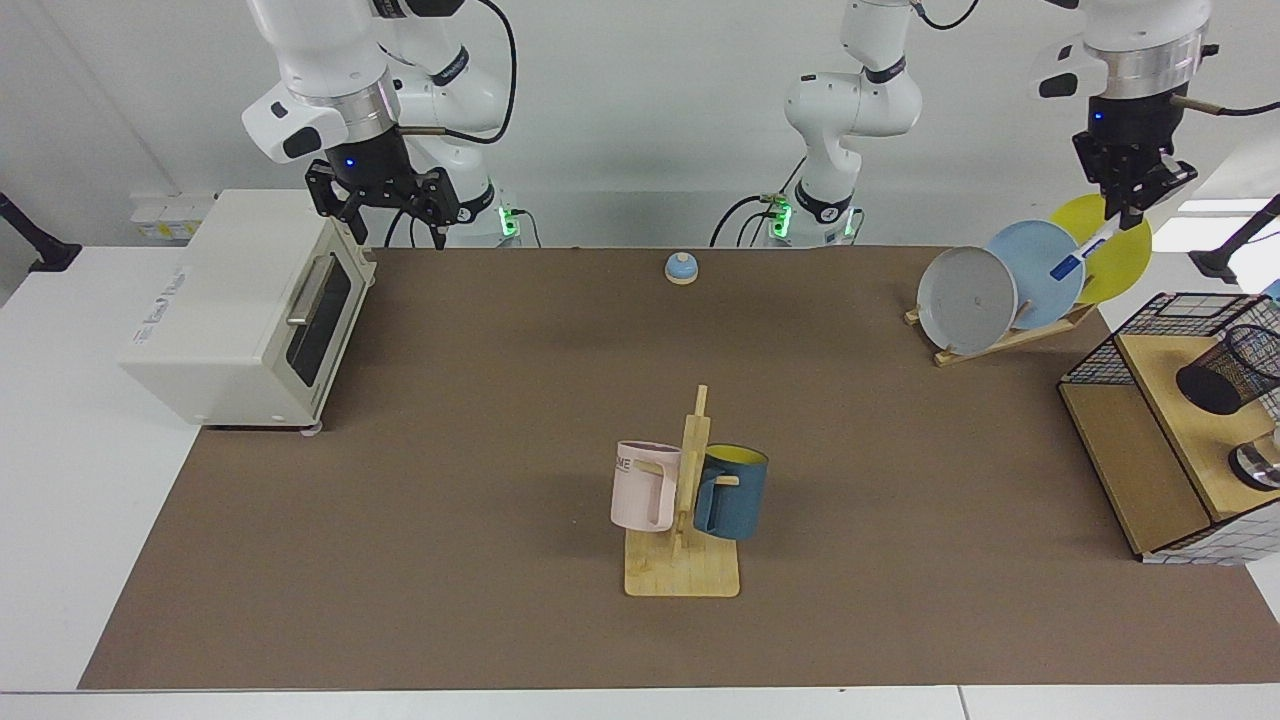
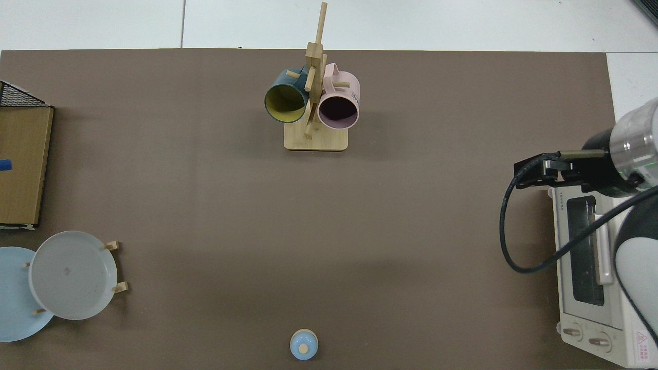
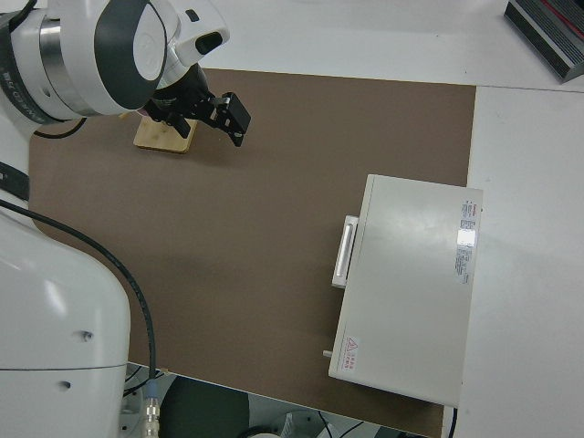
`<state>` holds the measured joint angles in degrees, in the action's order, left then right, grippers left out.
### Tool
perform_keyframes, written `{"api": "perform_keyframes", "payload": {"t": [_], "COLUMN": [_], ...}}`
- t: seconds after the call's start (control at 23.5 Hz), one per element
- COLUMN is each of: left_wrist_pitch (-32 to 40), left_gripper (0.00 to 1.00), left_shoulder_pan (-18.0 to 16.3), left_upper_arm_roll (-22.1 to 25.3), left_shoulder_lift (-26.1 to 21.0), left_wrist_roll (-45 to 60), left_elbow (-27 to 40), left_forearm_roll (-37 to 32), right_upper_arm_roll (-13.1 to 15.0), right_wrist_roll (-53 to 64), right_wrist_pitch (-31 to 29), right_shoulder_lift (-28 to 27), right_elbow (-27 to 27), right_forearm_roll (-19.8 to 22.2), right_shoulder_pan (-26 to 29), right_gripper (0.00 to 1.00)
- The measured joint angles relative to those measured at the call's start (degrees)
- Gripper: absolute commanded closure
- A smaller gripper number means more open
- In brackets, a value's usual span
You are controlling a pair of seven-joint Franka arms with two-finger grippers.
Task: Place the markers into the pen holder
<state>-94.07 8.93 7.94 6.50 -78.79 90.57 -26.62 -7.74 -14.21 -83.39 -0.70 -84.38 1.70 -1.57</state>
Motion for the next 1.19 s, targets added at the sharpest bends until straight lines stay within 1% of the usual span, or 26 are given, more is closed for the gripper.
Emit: {"api": "perform_keyframes", "payload": {"t": [0.17,0.3,0.51,0.72,0.98,1.11,1.19], "left_wrist_pitch": [-2.9,-4.6,-5.1,-5.2,-7.2,-9.3,-10.4], "left_gripper": [1.0,1.0,1.0,1.0,1.0,1.0,1.0], "left_shoulder_pan": [-0.1,-0.2,-0.2,-0.3,-2.3,-2.3,-1.4], "left_upper_arm_roll": [3.8,5.8,6.4,7.1,8.6,10.4,12.7], "left_shoulder_lift": [-0.8,-1.3,-1.4,-1.6,-2.3,-2.7,-3.0], "left_wrist_roll": [-6.3,-10.5,-13.8,-15.3,-17.0,-18.9,-20.6], "left_elbow": [-0.8,-1.3,-1.5,-1.8,-2.6,-2.7,-2.7], "left_forearm_roll": [-0.7,-1.3,-3.6,-4.4,-5.0,-5.7,-6.3], "right_upper_arm_roll": [0.0,0.0,0.0,0.0,0.0,0.0,0.0], "right_wrist_roll": [0.0,0.0,0.0,0.0,0.0,0.0,0.0], "right_wrist_pitch": [0.0,0.0,0.0,0.0,0.0,0.0,0.0], "right_shoulder_lift": [0.0,0.0,0.0,0.0,0.0,0.0,0.0], "right_elbow": [0.0,0.0,0.0,0.0,0.0,0.0,0.0], "right_forearm_roll": [0.0,0.0,0.0,0.0,0.0,0.0,0.0], "right_shoulder_pan": [0.0,0.0,0.0,0.0,0.0,0.0,0.0], "right_gripper": [0.0,0.0,0.0,0.0,0.0,0.0,0.0]}}
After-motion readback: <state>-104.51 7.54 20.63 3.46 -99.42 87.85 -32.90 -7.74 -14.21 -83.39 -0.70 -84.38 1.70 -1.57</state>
